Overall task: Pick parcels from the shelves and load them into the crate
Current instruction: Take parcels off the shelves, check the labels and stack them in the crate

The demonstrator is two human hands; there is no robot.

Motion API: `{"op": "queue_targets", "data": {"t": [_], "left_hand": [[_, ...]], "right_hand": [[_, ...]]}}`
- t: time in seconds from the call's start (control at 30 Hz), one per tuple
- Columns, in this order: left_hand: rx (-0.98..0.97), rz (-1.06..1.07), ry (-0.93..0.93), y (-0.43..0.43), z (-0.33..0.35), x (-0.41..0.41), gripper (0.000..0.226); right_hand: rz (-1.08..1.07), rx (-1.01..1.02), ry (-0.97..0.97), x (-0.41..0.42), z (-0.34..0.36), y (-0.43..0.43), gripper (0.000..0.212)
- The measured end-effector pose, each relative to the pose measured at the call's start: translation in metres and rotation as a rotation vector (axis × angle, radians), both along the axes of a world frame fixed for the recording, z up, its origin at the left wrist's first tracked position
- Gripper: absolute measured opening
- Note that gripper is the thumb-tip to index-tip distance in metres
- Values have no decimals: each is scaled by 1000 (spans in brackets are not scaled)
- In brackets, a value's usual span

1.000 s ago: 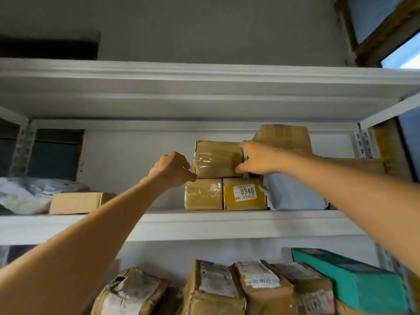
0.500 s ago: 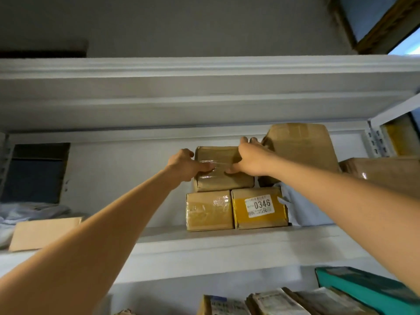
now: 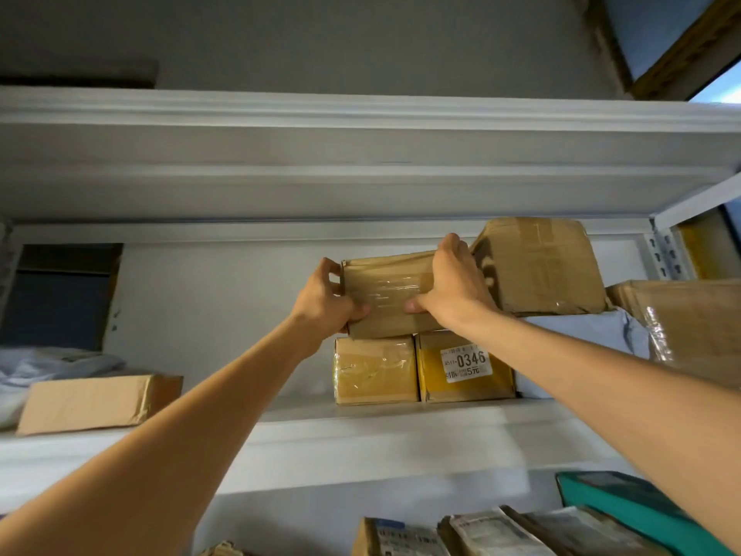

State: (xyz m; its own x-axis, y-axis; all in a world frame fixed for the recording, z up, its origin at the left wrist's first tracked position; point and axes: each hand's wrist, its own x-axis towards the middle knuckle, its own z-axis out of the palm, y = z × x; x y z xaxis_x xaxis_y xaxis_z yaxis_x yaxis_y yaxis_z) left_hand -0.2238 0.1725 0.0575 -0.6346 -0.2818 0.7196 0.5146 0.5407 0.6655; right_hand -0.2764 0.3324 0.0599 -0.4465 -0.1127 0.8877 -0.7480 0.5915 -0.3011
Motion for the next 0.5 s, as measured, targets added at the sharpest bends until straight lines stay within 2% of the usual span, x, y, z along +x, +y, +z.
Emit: {"op": "queue_targets", "data": {"t": [0.1,0.23,0.4,0.5], "left_hand": [[140,-89,98,1,-3,5,34],[336,-81,184,3,-7,13,51],[456,-101,124,7,-3,23,40],[458,-162,57,7,-8,29,60]], "right_hand": [[53,-105,52,2,-6,-2,98],[253,-249,-41,8,-9,-7,91],[342,-338,-152,11,-2,-4,73],[394,-342,-235,12,3,1,60]]}}
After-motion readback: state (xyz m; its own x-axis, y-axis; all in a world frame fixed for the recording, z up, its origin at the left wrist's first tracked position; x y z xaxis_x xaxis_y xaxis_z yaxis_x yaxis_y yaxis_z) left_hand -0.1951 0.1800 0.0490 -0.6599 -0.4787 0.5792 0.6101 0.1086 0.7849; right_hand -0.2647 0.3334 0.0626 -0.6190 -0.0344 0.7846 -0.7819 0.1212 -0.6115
